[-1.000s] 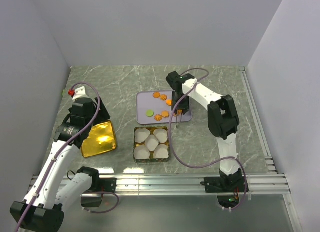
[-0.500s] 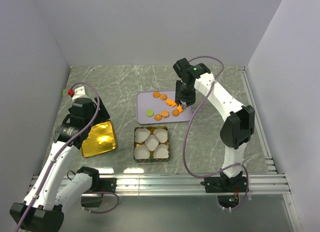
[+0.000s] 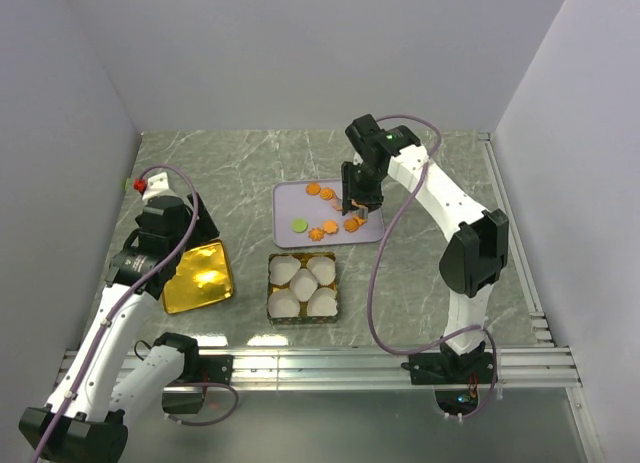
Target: Pack the cookies
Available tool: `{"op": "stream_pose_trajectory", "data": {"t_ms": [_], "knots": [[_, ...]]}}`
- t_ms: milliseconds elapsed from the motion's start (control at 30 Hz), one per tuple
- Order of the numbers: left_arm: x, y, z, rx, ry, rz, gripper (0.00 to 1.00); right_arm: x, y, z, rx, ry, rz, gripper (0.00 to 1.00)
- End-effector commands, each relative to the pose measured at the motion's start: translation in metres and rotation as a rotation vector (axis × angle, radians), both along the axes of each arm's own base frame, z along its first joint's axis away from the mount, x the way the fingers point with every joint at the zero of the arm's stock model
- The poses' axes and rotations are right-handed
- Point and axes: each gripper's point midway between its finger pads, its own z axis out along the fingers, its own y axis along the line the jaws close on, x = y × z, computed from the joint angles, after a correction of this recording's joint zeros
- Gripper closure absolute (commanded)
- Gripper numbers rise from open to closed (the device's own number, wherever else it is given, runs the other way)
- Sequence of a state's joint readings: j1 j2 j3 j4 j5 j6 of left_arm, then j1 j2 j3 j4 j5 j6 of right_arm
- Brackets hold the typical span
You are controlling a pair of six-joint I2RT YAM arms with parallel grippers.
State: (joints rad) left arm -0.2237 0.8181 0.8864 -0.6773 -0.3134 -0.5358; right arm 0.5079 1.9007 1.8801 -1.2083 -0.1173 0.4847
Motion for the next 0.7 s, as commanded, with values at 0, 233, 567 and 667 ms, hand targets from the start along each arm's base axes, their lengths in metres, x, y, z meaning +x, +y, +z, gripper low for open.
{"op": "stream_pose_trajectory", "data": {"t_ms": [0, 233, 567, 667], "knots": [[0.002, 0.003, 0.009, 0.005, -0.046, 0.015, 0.12, 0.013, 0.019, 0.018, 0.079, -0.069, 0.067, 0.50], [0.002, 0.004, 0.009, 0.007, -0.045, 0.018, 0.12, 0.029, 0.019, 0.005, 0.021, -0.067, 0.082, 0.46], [0.001, 0.005, 0.010, 0.007, -0.049, 0.026, 0.11, 0.036, 0.017, -0.019, -0.047, -0.038, 0.102, 0.41], [0.001, 0.007, 0.010, 0.009, -0.050, 0.030, 0.11, 0.037, 0.014, -0.027, -0.081, -0.030, 0.105, 0.40]]}}
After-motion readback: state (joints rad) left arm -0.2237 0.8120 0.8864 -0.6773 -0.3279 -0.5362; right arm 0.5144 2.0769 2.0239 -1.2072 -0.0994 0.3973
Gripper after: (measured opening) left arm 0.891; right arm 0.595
